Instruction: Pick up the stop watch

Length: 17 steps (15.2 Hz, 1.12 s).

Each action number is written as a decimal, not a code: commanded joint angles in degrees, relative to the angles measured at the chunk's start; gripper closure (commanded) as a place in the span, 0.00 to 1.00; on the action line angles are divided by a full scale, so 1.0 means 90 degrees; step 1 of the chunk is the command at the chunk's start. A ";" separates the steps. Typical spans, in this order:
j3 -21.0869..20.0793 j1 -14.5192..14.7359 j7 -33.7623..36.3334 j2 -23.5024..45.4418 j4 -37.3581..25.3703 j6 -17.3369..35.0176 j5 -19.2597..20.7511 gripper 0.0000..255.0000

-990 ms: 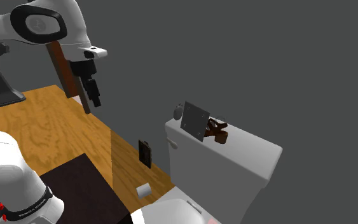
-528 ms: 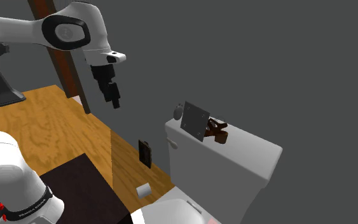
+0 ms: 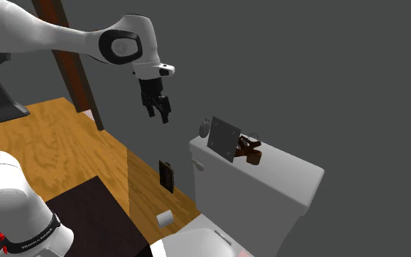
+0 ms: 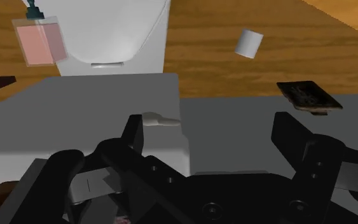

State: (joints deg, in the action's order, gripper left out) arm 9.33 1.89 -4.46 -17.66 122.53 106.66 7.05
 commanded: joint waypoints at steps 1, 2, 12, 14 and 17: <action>0.0124 -0.0001 -0.0290 0.0467 -0.0311 0.0198 -0.0045 0.00; 0.0168 0.0003 -0.0416 0.0711 -0.0502 0.0267 -0.0086 0.00; 0.0356 -0.0138 -0.1646 0.3247 -0.2937 0.0477 -0.0699 0.00; 0.0336 -0.0214 -0.1860 0.3789 -0.3571 0.0400 -0.0831 0.00; 0.0298 -0.0293 -0.2020 0.4265 -0.4080 0.0383 -0.0933 0.00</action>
State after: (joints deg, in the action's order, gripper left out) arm 12.04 -0.39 -21.99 19.37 87.36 110.22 -1.01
